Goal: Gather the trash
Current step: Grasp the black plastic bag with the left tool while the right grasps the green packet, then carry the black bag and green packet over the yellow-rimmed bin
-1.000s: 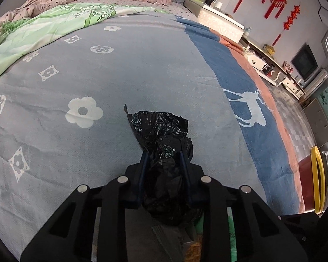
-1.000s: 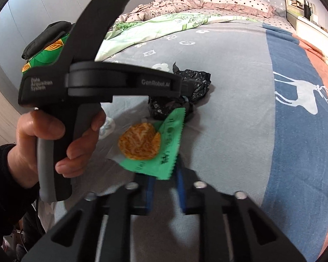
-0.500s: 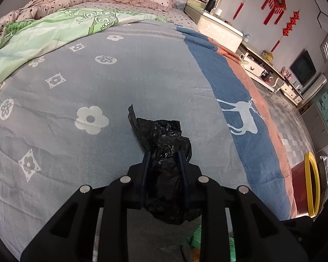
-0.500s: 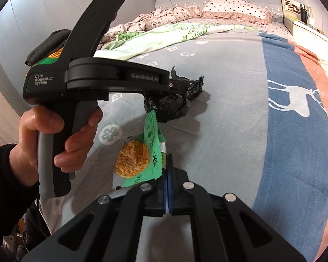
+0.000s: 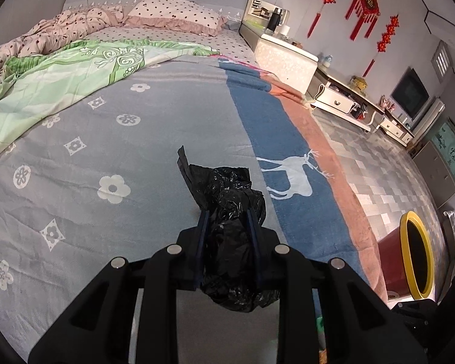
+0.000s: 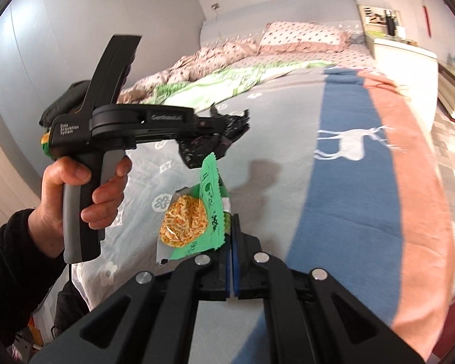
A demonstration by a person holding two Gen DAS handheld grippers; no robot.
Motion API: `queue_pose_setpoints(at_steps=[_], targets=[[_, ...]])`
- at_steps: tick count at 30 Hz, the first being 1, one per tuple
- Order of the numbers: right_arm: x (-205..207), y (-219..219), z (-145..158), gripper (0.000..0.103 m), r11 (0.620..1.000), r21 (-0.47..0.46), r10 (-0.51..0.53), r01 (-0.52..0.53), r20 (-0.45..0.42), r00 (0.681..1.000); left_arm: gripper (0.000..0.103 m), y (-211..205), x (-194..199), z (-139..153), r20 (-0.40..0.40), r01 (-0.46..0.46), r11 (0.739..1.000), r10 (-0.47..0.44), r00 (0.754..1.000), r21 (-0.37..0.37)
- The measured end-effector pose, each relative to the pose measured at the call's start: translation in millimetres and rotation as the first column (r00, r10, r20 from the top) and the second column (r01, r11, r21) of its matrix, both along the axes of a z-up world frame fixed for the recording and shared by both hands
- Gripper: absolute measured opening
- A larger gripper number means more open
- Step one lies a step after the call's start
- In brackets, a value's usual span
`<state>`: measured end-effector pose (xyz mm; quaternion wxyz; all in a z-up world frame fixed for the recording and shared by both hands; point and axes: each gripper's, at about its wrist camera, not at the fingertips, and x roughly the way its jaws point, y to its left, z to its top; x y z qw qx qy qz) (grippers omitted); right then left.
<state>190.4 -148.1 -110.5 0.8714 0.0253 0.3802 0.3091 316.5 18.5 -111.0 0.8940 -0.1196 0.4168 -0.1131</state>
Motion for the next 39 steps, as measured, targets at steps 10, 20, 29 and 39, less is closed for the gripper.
queue_pose_setpoints(at_steps=[10, 20, 29, 39], targets=[[-23, -101, 57, 0.001, 0.977, 0.072, -0.207, 0.2, 0.11, 0.972, 0.023, -70, -25, 62, 0.095, 0.101, 0.995, -0.099, 0.991, -0.017], [-54, -201, 120, 0.001, 0.918, 0.127, -0.397, 0.377, 0.233, 0.888, 0.023, -162, -44, 109, 0.16, 0.24, 0.97, -0.232, 0.96, -0.038], [-84, -293, 146, 0.001, 0.821, 0.148, -0.57, 0.551, 0.258, 0.781, 0.023, -256, -53, 132, 0.188, 0.367, 0.928, -0.351, 0.917, -0.058], [-95, -365, 127, 0.001, 0.713, 0.101, -0.697, 0.694, 0.21, 0.686, 0.023, -358, -65, 123, 0.178, 0.477, 0.878, -0.465, 0.867, -0.034]])
